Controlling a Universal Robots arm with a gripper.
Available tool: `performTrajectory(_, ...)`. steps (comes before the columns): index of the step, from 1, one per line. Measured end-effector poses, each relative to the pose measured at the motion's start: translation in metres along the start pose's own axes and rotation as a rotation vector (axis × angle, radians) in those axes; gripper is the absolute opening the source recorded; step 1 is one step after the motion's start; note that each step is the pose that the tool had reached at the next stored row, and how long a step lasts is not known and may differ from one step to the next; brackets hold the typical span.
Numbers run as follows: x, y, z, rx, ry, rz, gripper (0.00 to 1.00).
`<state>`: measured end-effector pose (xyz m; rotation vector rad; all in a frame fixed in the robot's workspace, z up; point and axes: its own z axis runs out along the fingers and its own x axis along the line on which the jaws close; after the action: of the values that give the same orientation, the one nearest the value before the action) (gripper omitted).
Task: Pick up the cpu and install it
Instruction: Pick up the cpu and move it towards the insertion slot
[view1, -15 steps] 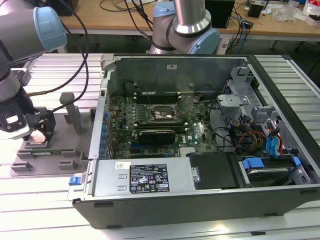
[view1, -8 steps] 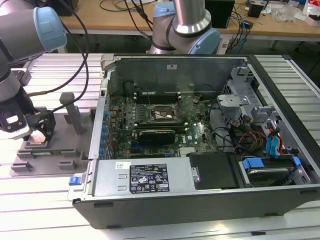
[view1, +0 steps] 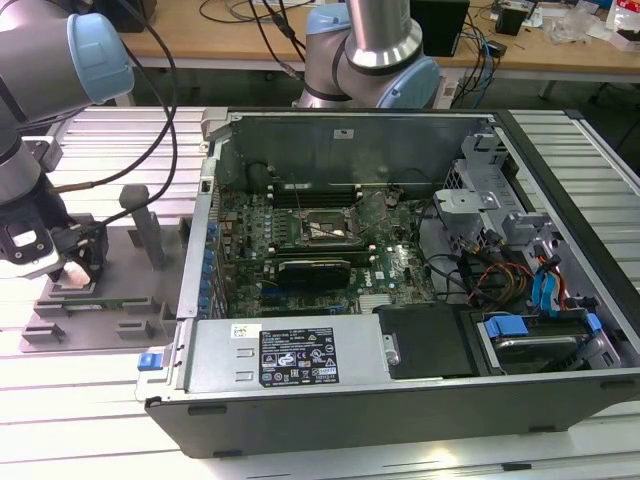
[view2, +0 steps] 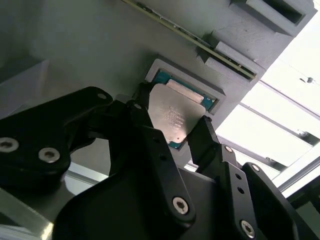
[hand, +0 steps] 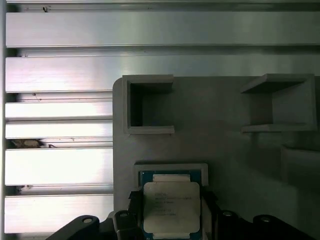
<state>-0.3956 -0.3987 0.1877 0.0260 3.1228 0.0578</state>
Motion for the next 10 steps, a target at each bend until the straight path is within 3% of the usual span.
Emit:
performTrajectory(8,-0.0001,0.0003,-0.0003,-0.0001,-0.0002,0.0,0.55)
performTrajectory(10,-0.0001,0.0004,-0.0045,-0.0001,-0.0002,0.0,0.55)
